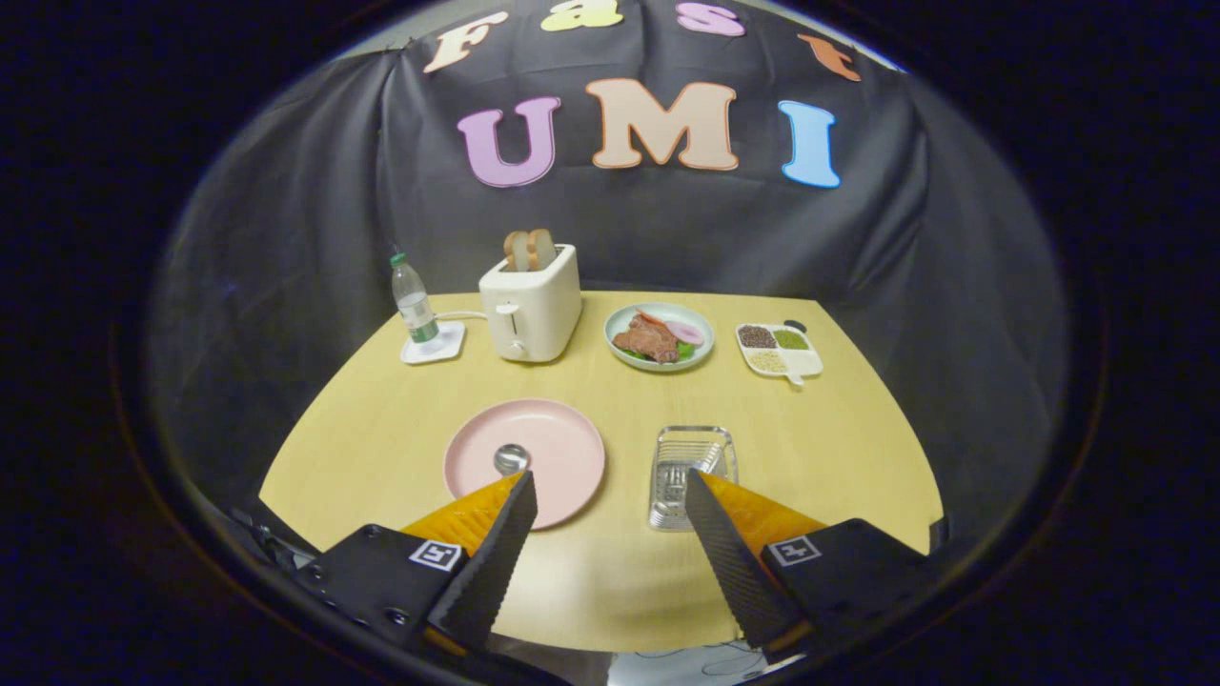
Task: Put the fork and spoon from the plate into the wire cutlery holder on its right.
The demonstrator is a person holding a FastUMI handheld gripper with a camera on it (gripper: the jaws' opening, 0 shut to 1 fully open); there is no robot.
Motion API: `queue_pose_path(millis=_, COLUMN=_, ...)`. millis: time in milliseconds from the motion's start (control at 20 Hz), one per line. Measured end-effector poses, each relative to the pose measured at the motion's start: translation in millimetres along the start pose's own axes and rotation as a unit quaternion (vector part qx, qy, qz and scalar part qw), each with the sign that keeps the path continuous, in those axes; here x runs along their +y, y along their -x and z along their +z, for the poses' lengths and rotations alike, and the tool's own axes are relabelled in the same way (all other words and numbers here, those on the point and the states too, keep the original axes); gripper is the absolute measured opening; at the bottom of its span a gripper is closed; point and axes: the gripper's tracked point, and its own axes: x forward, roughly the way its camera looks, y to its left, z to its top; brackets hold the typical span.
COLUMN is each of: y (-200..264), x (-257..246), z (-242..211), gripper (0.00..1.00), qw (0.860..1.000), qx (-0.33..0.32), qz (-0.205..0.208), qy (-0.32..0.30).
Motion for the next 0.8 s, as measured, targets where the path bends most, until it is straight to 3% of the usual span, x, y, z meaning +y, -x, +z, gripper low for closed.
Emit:
queue_pose_path(millis=450, y=-16.4, x=57.9, z=-57.4, gripper=0.99, qw=0.999, qx=-0.002, qz=-0.001, qy=-0.038)
queue_pose_path(millis=800, y=-35.4, x=95.9, z=-110.5, gripper=0.99, qw=0.999, qx=0.039, qz=0.031, qy=-0.013)
